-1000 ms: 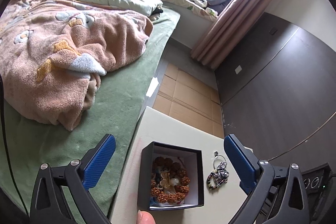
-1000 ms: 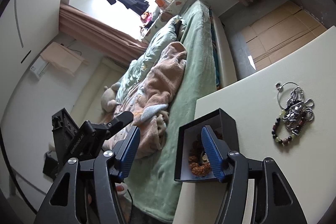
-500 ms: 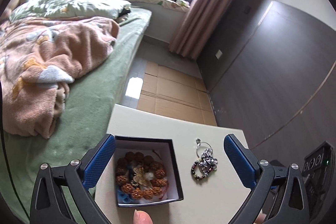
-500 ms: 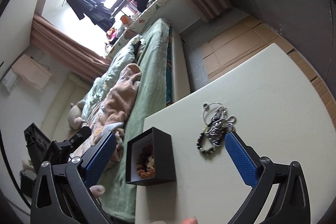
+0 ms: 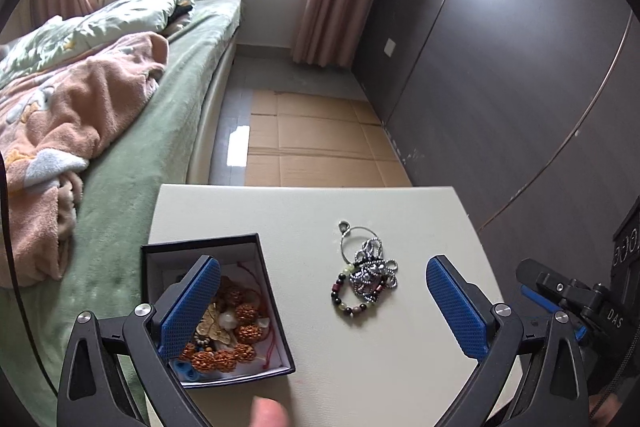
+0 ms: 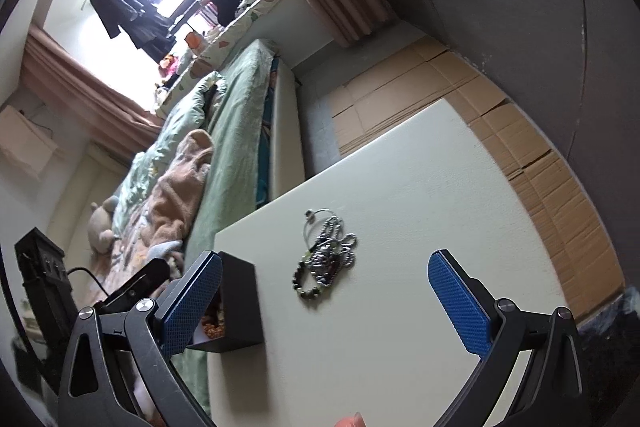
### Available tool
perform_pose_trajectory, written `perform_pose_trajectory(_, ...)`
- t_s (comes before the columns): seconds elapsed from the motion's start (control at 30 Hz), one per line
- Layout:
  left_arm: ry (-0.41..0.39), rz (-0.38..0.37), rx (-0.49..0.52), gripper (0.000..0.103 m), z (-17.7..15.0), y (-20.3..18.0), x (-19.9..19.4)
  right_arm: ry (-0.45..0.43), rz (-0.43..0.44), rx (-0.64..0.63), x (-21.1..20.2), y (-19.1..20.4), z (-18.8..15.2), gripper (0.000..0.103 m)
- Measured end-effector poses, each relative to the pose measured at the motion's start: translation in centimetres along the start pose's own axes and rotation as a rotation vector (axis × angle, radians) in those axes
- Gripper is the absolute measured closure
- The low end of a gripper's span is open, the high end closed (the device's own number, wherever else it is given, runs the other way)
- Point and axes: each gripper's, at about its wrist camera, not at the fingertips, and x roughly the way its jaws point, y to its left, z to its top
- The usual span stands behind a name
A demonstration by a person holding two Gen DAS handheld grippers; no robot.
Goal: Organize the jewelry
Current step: 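Reach the left tool to the black beaded bracelet and close on it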
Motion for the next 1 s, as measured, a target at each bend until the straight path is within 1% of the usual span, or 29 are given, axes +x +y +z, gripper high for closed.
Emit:
perform_pose_trajectory(0.07,0.027,0.012,0.033,0.001,-0.2,-0.8,0.9,0.011,-0.046,0.011,0.1,-0.7,0.3,0.0)
perform_pose_trajectory(0.13,0.049,0.017,0.076,0.004,-0.3,-1.7,1.7,0.025,-0.07,0.029,0.2,-1.5,0.6,0.0)
perform_pose_trajectory(0.2,0.065,0.031,0.114,0.017,-0.5,-2.6,2.4,0.028,-0.079,0.044,0.3,-2.1,0.8,0.0)
perform_pose_trajectory(0.23,0.075,0.046,0.135,0.021,-0.6,-2.9,2.8,0.028,-0.081,0.049,0.2,-2.3,0.9,0.0)
perform_pose_trajectory(0.3,0.094,0.087,0.172,0.037,-0.6,-3.4,3.8,0.029,-0.082,0.061,0.2,-2.7,1.1,0.0)
perform_pose_trajectory(0.33,0.114,0.096,0.182,0.04,-0.6,-3.5,4.5,0.03,-0.08,0.069,0.1,-2.9,1.2,0.0)
perform_pose_trajectory(0.4,0.157,0.091,0.178,0.056,-0.5,-3.3,5.8,0.035,-0.082,0.085,0.1,-3.4,1.2,0.0)
perform_pose_trajectory(0.47,0.192,0.095,0.174,0.064,-0.4,-3.1,6.9,0.04,-0.08,0.102,0.2,-3.9,1.3,0.0)
perform_pose_trajectory(0.57,0.232,0.116,0.211,0.065,-0.7,-3.5,8.5,0.043,-0.073,0.122,0.4,-4.5,1.4,0.0)
perform_pose_trajectory(0.63,0.26,0.137,0.231,0.069,-0.8,-3.7,9.5,0.047,-0.067,0.13,0.5,-4.8,1.6,0.0)
perform_pose_trajectory(0.67,0.277,0.138,0.236,0.073,-0.9,-3.7,10.0,0.047,-0.066,0.131,0.5,-4.8,1.6,0.0)
perform_pose_trajectory(0.73,0.305,0.142,0.238,0.073,-1.2,-3.6,11.0,0.047,-0.061,0.133,0.6,-4.9,1.7,0.0)
perform_pose_trajectory(0.87,0.326,0.165,0.246,0.075,-1.5,-3.5,12.0,0.039,-0.056,0.134,0.6,-4.8,1.9,0.001)
perform_pose_trajectory(1.0,0.344,0.15,0.248,0.076,-1.6,-3.8,12.7,0.041,-0.051,0.135,0.6,-4.9,2.1,0.001)
